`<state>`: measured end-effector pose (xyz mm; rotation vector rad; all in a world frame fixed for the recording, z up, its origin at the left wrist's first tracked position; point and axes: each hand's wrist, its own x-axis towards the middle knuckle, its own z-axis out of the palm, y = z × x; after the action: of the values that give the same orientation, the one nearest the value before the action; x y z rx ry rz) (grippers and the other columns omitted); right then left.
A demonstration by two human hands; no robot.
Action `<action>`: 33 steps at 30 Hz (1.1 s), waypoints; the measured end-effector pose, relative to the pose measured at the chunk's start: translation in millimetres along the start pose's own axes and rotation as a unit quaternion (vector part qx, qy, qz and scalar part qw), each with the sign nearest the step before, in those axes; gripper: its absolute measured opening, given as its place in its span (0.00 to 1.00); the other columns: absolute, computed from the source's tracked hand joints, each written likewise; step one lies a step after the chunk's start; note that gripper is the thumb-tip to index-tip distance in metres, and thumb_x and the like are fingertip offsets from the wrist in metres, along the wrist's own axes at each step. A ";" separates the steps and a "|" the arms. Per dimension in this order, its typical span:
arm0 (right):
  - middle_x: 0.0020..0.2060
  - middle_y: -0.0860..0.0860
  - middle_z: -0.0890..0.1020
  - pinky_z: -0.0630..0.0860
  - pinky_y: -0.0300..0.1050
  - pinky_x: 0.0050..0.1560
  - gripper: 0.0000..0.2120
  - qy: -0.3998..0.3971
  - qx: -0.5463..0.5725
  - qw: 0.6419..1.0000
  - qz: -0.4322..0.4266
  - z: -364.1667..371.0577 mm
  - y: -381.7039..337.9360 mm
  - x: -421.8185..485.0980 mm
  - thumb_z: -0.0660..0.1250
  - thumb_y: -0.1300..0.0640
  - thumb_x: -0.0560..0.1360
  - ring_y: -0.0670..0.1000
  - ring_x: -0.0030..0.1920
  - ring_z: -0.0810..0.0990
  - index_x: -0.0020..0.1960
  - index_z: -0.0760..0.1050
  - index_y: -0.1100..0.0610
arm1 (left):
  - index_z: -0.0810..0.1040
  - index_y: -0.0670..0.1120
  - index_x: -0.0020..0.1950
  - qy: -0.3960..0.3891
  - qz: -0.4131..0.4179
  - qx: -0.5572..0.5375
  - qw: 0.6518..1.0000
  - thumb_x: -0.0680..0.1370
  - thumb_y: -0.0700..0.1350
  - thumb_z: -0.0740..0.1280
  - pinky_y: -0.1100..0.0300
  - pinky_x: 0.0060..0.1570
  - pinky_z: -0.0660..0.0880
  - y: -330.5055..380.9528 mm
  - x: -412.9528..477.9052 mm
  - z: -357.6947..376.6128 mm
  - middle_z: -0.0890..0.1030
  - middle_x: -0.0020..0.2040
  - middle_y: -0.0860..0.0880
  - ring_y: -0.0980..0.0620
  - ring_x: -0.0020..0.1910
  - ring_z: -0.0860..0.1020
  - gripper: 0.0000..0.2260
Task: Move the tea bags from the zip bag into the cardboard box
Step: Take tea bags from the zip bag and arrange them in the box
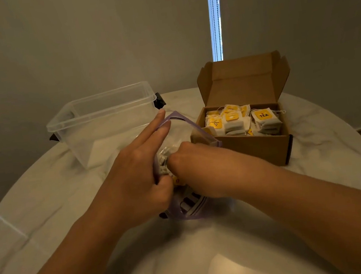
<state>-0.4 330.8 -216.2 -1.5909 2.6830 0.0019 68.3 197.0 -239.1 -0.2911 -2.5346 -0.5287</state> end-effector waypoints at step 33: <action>0.53 0.49 0.80 0.78 0.41 0.49 0.12 0.107 0.047 0.993 -0.032 2.0 11.1 -28.1 0.67 0.59 0.77 0.49 0.53 0.78 0.59 0.79 0.50 | 0.63 0.46 0.79 -0.014 0.024 0.016 0.999 0.68 0.47 0.60 0.61 0.72 0.64 -1.6 -3.0 -7.5 0.58 0.80 0.57 0.60 0.76 0.61 0.37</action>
<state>3.4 360.7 -217.8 -1.7386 2.7343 -0.3086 73.8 192.1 -235.3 -0.3494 -2.5532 -0.4672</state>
